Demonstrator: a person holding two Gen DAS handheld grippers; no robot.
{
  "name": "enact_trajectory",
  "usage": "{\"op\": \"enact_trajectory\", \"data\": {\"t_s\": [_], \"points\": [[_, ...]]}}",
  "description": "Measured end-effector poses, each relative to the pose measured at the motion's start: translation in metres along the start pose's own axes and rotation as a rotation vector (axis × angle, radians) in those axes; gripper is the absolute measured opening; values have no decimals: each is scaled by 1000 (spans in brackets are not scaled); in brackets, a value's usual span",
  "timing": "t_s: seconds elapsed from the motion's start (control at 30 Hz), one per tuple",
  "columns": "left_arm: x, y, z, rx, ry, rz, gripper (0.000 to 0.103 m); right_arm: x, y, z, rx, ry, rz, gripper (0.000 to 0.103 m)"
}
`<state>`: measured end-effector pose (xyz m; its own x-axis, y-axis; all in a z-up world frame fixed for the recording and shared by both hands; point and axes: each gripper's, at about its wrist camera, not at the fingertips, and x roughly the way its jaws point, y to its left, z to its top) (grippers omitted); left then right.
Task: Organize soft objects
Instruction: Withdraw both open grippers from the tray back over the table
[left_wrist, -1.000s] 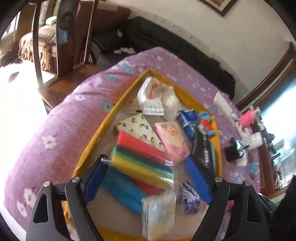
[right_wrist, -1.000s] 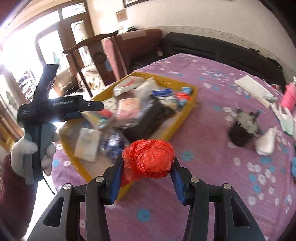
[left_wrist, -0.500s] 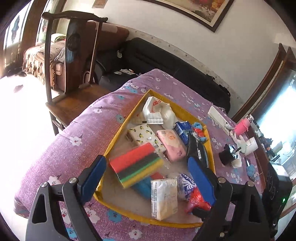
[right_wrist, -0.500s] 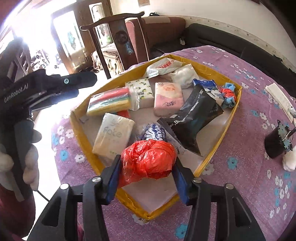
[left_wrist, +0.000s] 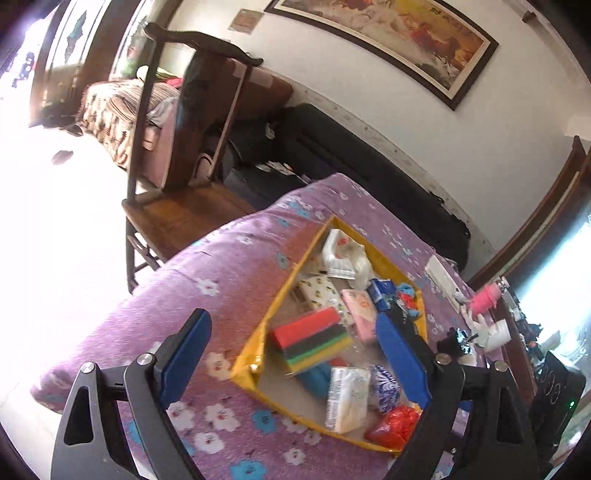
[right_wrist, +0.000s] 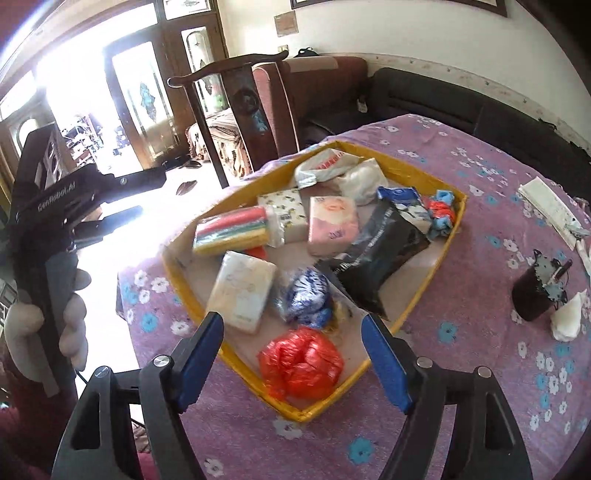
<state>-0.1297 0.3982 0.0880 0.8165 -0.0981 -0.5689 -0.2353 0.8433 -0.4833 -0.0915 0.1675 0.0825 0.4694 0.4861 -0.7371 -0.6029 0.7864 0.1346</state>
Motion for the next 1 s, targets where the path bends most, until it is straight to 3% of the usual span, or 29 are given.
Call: {"op": "enact_trajectory", "data": {"t_s": [0.23,0.33,0.47,0.6,0.77,1.0], "points": [[-12,-32,-11,168,-57,147,92,-7,-8,-12,14,-27,-9,81],[-20,-56,-19,257,-118,215,97,-16,-27,-28,46,-24,-31,81],[-19,-93,-35,380,-134,236,99,-35,-67,-55,128,-30,-82,82],[0,-140,-62,516,-34,165,99,-65,-121,-88,272,-57,-134,82],[28,-186,-104,569,173,-55,99,-118,-191,-139,457,-118,-252,82],[53,-227,-147,627,295,-129,99,-188,-287,-184,664,-187,-452,82]]}}
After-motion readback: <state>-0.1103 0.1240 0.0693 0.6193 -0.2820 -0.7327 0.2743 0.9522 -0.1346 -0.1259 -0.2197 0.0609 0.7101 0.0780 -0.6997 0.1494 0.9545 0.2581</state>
